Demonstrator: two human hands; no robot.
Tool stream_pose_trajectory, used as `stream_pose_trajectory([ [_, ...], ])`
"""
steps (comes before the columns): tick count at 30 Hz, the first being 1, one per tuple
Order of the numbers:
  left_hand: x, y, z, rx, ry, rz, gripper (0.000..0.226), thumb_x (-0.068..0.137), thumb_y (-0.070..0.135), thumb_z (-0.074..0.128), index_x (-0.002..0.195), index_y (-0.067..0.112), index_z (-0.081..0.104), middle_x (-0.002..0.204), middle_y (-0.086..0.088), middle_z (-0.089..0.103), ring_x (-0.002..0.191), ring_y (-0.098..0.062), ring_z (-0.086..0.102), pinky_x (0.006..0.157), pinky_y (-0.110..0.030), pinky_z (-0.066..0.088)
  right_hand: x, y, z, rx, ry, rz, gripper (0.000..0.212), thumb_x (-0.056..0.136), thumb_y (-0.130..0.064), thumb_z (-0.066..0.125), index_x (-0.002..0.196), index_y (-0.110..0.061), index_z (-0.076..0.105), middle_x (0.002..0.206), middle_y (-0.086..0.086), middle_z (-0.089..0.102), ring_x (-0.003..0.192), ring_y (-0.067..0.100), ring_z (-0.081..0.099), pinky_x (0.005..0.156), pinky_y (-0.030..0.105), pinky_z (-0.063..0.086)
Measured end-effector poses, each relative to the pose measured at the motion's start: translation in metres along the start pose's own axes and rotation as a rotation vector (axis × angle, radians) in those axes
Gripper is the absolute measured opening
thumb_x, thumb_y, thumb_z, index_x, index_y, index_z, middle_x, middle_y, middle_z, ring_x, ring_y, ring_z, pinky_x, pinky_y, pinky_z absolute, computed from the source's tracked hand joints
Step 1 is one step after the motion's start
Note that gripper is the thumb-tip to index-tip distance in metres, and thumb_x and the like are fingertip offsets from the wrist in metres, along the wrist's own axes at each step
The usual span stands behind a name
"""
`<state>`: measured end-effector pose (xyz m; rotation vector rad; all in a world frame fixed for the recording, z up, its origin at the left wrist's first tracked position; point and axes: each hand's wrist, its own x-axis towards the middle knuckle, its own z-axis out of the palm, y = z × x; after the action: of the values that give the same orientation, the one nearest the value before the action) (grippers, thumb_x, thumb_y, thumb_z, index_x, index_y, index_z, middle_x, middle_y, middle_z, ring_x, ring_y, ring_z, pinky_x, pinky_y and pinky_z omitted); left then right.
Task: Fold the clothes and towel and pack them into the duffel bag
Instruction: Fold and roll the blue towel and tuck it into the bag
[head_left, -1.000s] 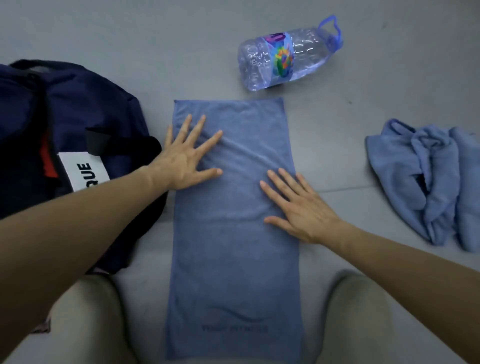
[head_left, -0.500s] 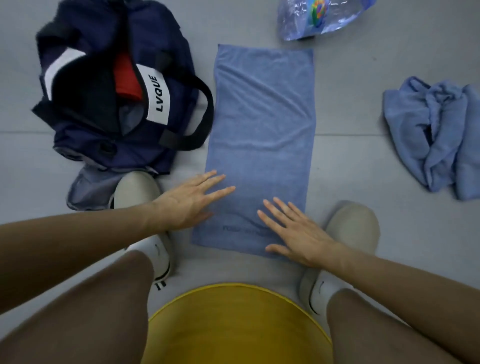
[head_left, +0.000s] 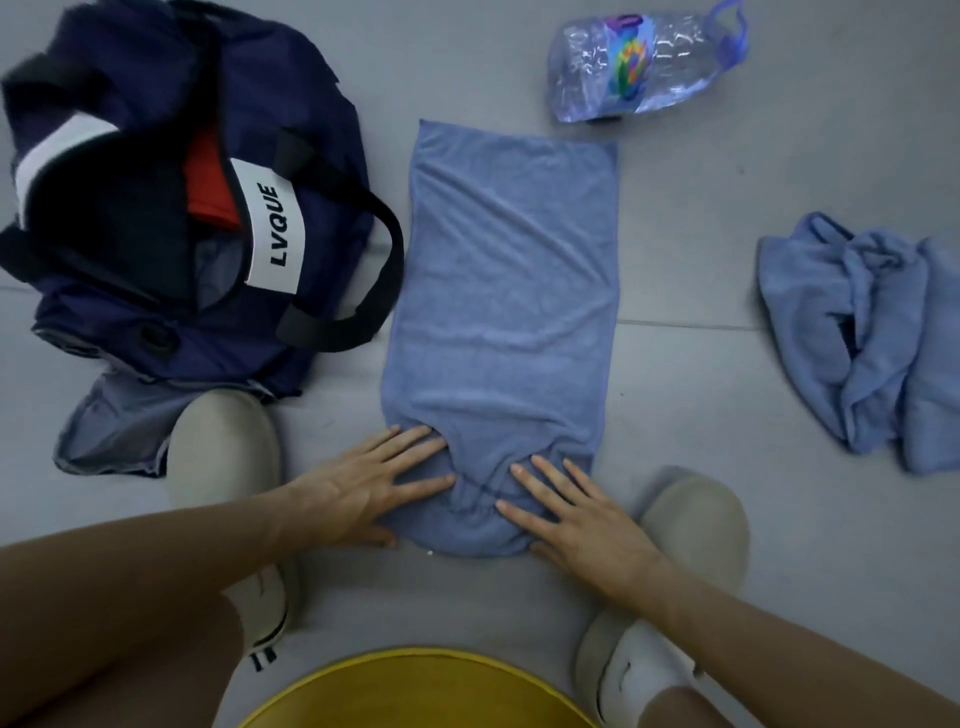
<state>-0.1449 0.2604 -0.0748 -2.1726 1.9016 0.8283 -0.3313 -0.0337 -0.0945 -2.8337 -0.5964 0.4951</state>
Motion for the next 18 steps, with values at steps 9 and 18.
stream_pose_trajectory([
  [9,0.001,0.0,-0.004,0.002,0.128,-0.148,0.098,0.07,0.076,0.067,0.151,0.029,0.037,0.161,-0.021,0.026,0.146,-0.045,0.026,0.121,-0.056,0.023,0.028,0.012,-0.049,0.542,0.055,0.367,0.061,0.099,-0.066,0.014,0.146,-0.043,0.045,0.15,-0.014,0.049,0.146,0.009,0.032,0.115,0.038,0.036],
  [18,0.003,-0.011,-0.045,-0.431,0.497,-0.335,0.026,0.094,0.029,0.044,0.104,0.016,0.065,0.106,-0.001,0.067,0.091,-0.028,0.068,0.072,-0.037,0.056,0.048,0.033,-0.094,0.808,0.259,0.625,0.027,0.102,-0.044,0.046,0.117,-0.039,0.068,0.103,-0.01,0.075,0.101,0.014,0.068,0.091,0.036,0.052],
])
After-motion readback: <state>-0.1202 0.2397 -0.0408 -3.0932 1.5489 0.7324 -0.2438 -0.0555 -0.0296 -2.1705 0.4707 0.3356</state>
